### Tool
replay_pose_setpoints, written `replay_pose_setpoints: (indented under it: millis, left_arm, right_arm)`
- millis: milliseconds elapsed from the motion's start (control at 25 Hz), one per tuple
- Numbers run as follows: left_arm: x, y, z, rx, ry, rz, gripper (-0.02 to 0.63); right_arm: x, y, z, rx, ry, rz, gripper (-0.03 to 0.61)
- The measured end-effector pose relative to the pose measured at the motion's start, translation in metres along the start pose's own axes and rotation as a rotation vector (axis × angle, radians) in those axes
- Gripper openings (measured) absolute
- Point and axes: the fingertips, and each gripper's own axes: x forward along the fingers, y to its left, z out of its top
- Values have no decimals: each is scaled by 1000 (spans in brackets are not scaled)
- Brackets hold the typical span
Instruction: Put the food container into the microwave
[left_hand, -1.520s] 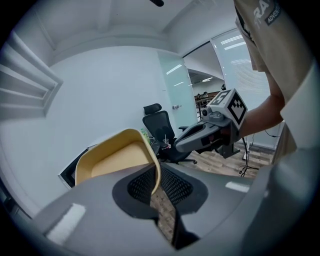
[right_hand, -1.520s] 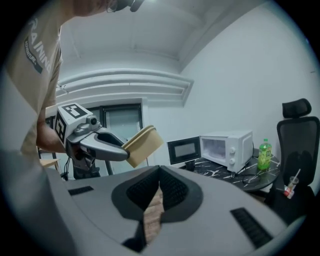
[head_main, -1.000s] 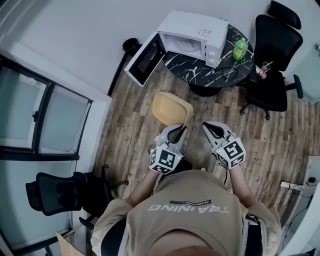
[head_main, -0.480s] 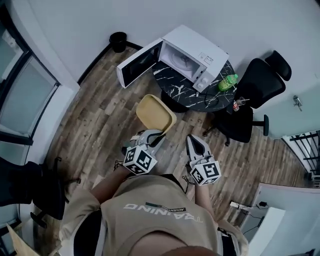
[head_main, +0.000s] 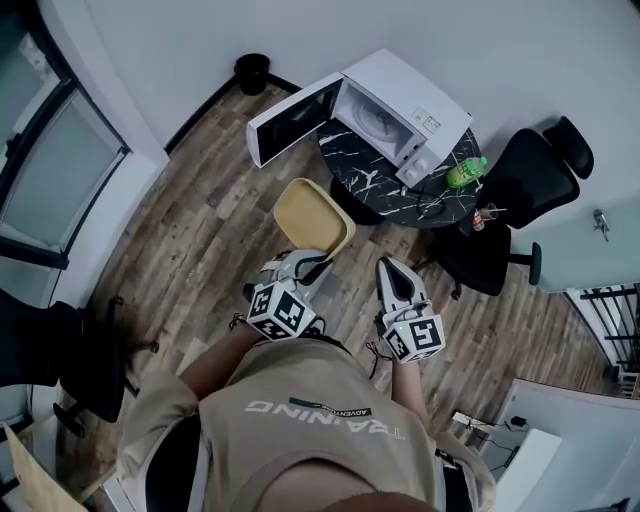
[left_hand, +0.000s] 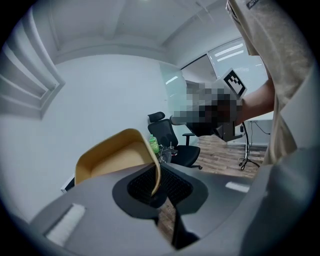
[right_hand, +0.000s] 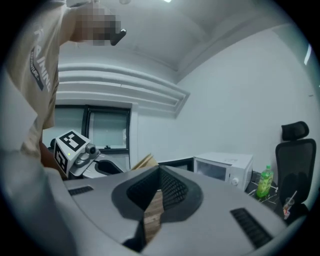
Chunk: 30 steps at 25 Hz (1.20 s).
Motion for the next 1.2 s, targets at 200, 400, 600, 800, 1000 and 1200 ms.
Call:
replay_pose_setpoints:
  millis: [200, 400, 600, 800, 1000, 1200]
  left_arm:
    - [-4, 3, 18, 19, 20, 45, 34]
    - [3, 3, 27, 8, 32, 85, 34]
    - [11, -4, 25, 25, 63, 89, 34]
    - [19, -9, 27, 39, 78, 74, 34]
    - [19, -7, 29, 49, 83, 63, 34]
    - [28, -9, 25, 32, 88, 41, 35]
  right_arm:
    - [0, 7, -3, 2, -3, 135, 11]
    - [4, 4, 0, -15, -18, 215, 11]
    - [-3, -3, -6, 8, -29, 223, 11]
    - [-6, -8, -20, 0, 14, 232, 11]
    - [-2, -10, -22, -19, 30, 230, 11]
    - [-2, -20, -23, -12, 26, 176, 11]
